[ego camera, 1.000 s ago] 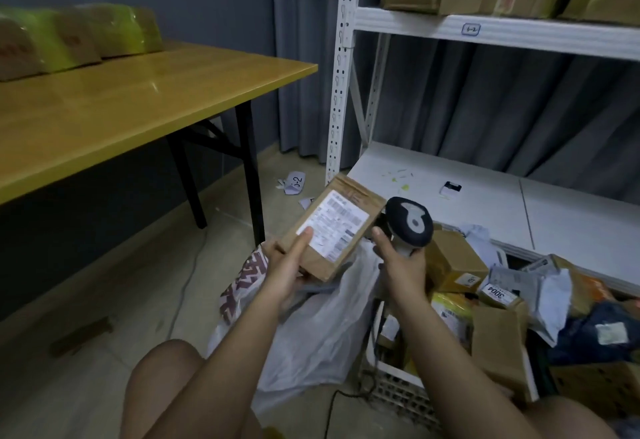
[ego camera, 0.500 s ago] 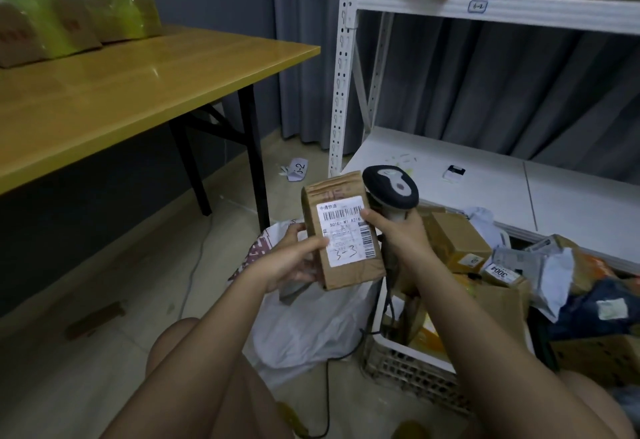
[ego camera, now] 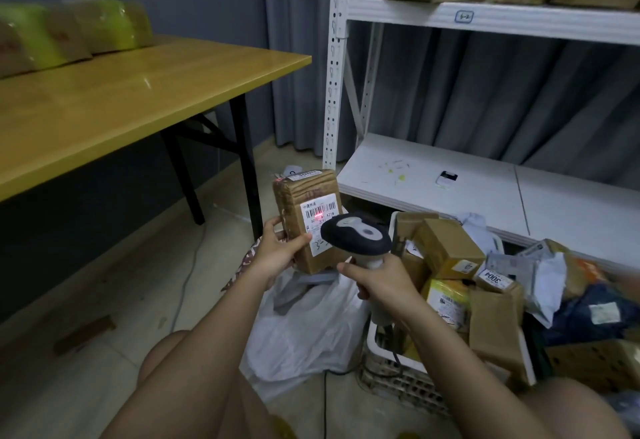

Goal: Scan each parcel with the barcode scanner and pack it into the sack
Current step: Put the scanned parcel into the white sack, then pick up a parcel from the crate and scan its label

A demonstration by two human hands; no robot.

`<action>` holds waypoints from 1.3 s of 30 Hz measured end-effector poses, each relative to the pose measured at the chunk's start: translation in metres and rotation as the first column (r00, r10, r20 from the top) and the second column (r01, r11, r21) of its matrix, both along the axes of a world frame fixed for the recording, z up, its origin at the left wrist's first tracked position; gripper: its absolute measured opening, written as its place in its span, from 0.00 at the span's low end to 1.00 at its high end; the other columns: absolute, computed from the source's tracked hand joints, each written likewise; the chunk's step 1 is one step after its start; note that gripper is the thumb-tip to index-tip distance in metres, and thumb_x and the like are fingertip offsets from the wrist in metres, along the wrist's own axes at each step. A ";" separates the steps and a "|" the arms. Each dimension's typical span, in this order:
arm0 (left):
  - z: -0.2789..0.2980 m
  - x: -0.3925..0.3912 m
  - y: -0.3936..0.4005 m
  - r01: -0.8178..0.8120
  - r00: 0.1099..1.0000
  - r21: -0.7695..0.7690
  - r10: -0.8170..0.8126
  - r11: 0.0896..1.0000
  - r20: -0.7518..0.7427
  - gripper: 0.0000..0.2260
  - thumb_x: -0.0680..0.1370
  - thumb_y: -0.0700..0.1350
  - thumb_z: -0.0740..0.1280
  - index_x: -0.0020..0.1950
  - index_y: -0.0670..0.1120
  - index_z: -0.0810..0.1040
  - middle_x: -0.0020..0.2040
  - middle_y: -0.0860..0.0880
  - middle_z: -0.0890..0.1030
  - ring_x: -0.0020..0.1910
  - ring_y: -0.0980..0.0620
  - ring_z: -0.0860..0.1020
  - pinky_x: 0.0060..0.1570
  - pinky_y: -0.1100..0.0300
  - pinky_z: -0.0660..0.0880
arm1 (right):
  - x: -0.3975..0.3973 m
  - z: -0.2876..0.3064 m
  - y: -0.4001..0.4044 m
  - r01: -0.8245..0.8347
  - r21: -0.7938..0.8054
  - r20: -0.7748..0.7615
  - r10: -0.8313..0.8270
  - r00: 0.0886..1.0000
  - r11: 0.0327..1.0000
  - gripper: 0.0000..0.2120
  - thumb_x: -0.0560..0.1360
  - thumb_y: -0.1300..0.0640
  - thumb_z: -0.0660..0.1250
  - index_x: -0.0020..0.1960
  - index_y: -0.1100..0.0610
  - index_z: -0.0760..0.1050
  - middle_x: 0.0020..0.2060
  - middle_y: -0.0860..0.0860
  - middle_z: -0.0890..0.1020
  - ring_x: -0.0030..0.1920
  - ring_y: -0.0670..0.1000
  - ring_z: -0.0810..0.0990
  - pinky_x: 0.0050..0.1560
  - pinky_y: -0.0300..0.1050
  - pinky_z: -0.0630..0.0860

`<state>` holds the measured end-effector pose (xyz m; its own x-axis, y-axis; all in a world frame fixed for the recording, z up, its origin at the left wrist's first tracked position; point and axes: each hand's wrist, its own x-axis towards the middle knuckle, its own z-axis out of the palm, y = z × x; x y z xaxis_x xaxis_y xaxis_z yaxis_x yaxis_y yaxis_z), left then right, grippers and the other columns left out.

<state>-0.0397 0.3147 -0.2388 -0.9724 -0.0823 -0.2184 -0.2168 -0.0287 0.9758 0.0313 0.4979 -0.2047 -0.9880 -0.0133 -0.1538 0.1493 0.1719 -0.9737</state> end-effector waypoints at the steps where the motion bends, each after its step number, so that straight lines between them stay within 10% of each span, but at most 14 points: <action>1: -0.001 0.000 0.001 0.000 1.000 0.002 0.000 1.000 0.002 0.34 0.74 0.42 0.73 0.74 0.49 0.58 0.61 0.46 0.76 0.50 0.54 0.77 0.47 0.56 0.76 | 0.000 -0.001 -0.001 0.014 0.018 -0.005 -0.014 1.000 1.000 0.04 0.73 0.61 0.73 0.45 0.59 0.78 0.31 0.51 0.77 0.30 0.45 0.74 0.29 0.36 0.73; 16: -0.014 0.002 -0.003 -0.017 1.000 -0.004 0.017 1.000 0.023 0.34 0.74 0.42 0.73 0.74 0.48 0.58 0.67 0.44 0.74 0.57 0.49 0.75 0.50 0.52 0.77 | 0.000 -0.007 0.002 0.074 -0.001 0.018 -0.074 0.997 0.997 0.07 0.73 0.61 0.73 0.47 0.56 0.76 0.35 0.52 0.77 0.35 0.48 0.75 0.30 0.35 0.74; 25: -0.061 0.021 -0.034 -0.205 0.974 -0.127 0.215 0.970 0.073 0.23 0.73 0.40 0.73 0.64 0.50 0.68 0.63 0.45 0.77 0.60 0.44 0.77 0.60 0.44 0.75 | -0.049 -0.059 0.011 0.383 -0.075 0.247 -0.355 0.902 0.921 0.14 0.75 0.61 0.70 0.58 0.60 0.74 0.46 0.58 0.80 0.38 0.51 0.77 0.36 0.41 0.75; 31: -0.104 0.006 -0.045 -0.162 0.969 -0.212 0.195 0.964 0.149 0.25 0.72 0.39 0.75 0.66 0.47 0.71 0.61 0.47 0.79 0.58 0.47 0.78 0.60 0.51 0.74 | -0.106 -0.105 0.007 0.460 0.164 0.182 -0.485 0.855 0.873 0.29 0.70 0.54 0.76 0.68 0.57 0.70 0.62 0.56 0.78 0.59 0.59 0.78 0.62 0.54 0.74; 39: -0.144 -0.037 -0.048 0.178 0.969 -0.421 -0.085 0.890 0.230 0.35 0.64 0.49 0.75 0.70 0.52 0.69 0.61 0.52 0.79 0.58 0.50 0.78 0.59 0.49 0.76 | -0.163 -0.146 -0.002 0.423 0.431 0.217 -0.546 0.809 0.797 0.37 0.70 0.49 0.75 0.74 0.53 0.62 0.67 0.56 0.74 0.65 0.61 0.74 0.68 0.58 0.69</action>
